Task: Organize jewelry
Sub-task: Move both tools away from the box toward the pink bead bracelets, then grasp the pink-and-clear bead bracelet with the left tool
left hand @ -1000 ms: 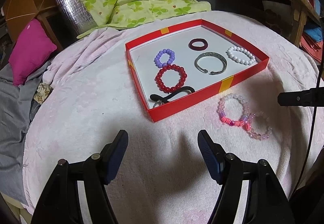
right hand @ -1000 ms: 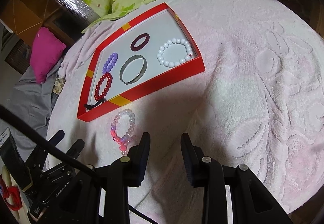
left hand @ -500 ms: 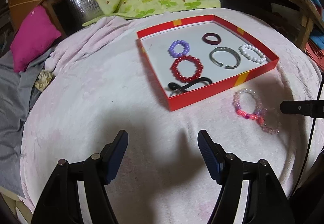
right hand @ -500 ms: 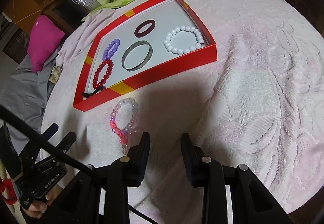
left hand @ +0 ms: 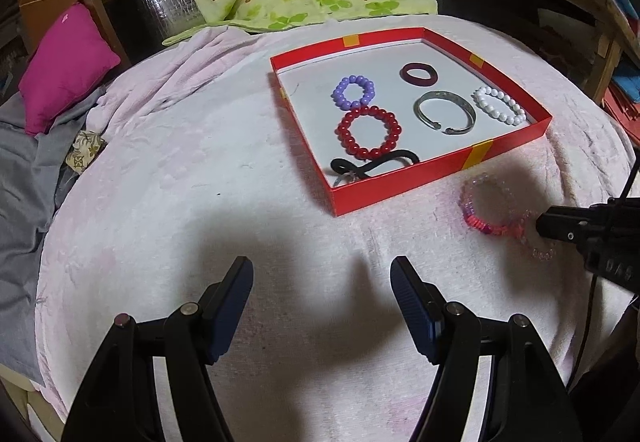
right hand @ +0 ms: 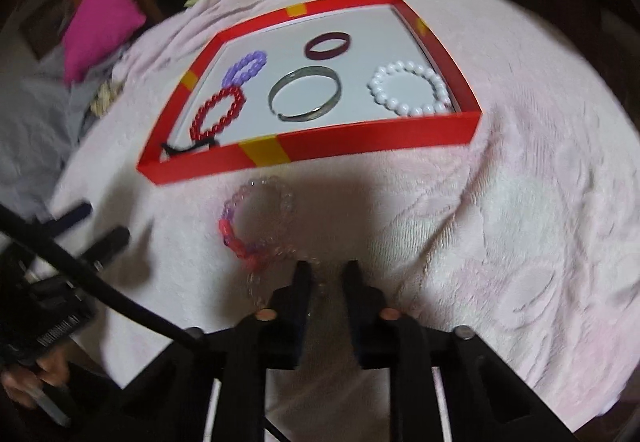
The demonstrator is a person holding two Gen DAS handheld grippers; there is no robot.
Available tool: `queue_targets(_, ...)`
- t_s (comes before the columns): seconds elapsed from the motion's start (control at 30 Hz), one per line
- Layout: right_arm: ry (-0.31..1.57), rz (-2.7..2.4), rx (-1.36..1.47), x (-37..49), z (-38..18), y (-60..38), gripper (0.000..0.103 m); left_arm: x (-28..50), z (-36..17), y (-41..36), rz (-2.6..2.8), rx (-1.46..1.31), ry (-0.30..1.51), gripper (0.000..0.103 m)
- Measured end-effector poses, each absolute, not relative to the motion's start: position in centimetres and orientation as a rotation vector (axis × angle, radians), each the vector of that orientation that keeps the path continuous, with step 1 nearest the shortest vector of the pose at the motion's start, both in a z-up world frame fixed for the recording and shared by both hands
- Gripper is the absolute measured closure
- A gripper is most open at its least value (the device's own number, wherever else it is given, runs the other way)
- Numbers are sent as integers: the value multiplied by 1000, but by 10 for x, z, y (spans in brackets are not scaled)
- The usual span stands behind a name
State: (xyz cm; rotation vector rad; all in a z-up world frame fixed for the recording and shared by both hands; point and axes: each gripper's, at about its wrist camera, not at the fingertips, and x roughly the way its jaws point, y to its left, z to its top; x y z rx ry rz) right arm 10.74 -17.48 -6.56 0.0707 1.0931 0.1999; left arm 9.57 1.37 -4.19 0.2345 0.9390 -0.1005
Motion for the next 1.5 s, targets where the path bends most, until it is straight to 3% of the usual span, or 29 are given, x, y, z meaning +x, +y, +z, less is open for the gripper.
queue_targets(0.07, 1077, 197, 31, 106, -66, -173, 95, 97, -43, 10, -104, 234, 939, 31)
queue_targets(0.43, 1057, 64, 158, 112, -64, -218, 95, 101, -40, -32, -227, 191, 893, 31)
queue_targets(0.83, 1078, 100, 266, 111, -70, -232, 94, 123, -57, -53, -342, -16, 982, 31)
queue_targets(1.2, 1081, 126, 317, 110, -73, -242, 93, 127, -72, -67, -353, 42, 983, 31)
queue_targets(1.27, 1081, 125, 319, 110, -73, -242, 93, 125, -72, -64, -347, 51, 971, 42)
queue_targets(1.3, 1081, 124, 319, 110, -73, -242, 93, 124, -71, -63, -345, 56, 966, 56)
queue_targets(1.4, 1082, 119, 318, 108, -72, -244, 93, 126, -70, -51, -345, 34, 964, 82)
queue_targets(1.5, 1083, 111, 312, 110, -72, -241, 93, 128, -70, -39, -365, -5, 979, 92)
